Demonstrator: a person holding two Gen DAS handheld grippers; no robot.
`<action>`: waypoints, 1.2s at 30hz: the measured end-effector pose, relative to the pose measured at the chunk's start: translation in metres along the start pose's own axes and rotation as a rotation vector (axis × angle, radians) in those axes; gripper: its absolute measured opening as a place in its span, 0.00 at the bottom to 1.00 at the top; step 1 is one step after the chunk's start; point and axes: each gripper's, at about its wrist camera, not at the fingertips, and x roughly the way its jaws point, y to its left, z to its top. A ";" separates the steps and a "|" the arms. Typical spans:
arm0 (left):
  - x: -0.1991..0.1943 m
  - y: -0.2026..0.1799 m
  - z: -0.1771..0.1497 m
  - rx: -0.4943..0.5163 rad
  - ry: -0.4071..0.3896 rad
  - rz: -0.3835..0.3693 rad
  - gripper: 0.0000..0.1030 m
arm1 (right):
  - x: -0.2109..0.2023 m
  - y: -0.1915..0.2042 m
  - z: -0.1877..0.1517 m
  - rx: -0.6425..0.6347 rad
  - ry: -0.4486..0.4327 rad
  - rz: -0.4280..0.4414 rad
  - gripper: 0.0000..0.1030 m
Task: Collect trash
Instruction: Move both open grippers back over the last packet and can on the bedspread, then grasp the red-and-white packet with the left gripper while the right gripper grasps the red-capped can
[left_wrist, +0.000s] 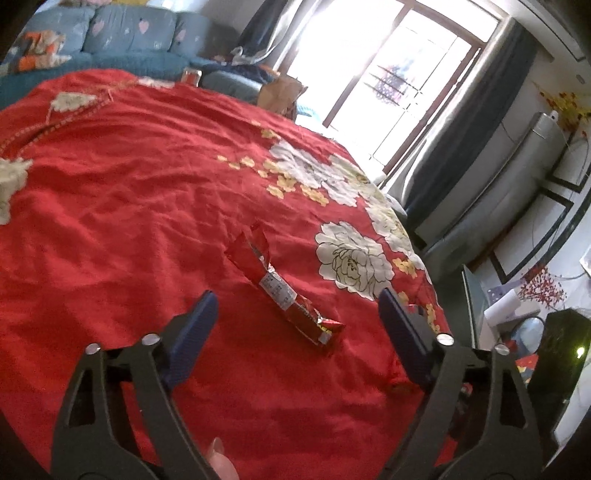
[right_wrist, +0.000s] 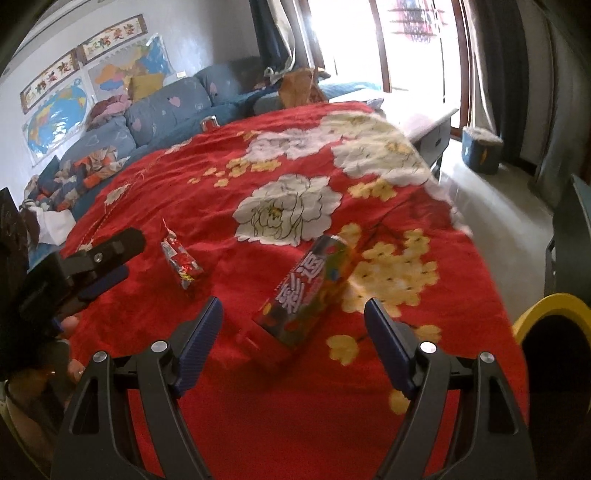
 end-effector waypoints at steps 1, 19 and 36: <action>0.004 0.000 0.001 -0.008 0.011 -0.002 0.69 | 0.004 0.000 0.000 0.007 0.008 0.005 0.70; 0.042 0.011 -0.001 -0.058 0.088 0.073 0.17 | 0.004 -0.007 -0.017 0.067 -0.008 0.068 0.35; 0.000 -0.036 -0.023 0.110 0.063 -0.051 0.08 | -0.048 -0.025 -0.034 0.070 -0.105 0.087 0.31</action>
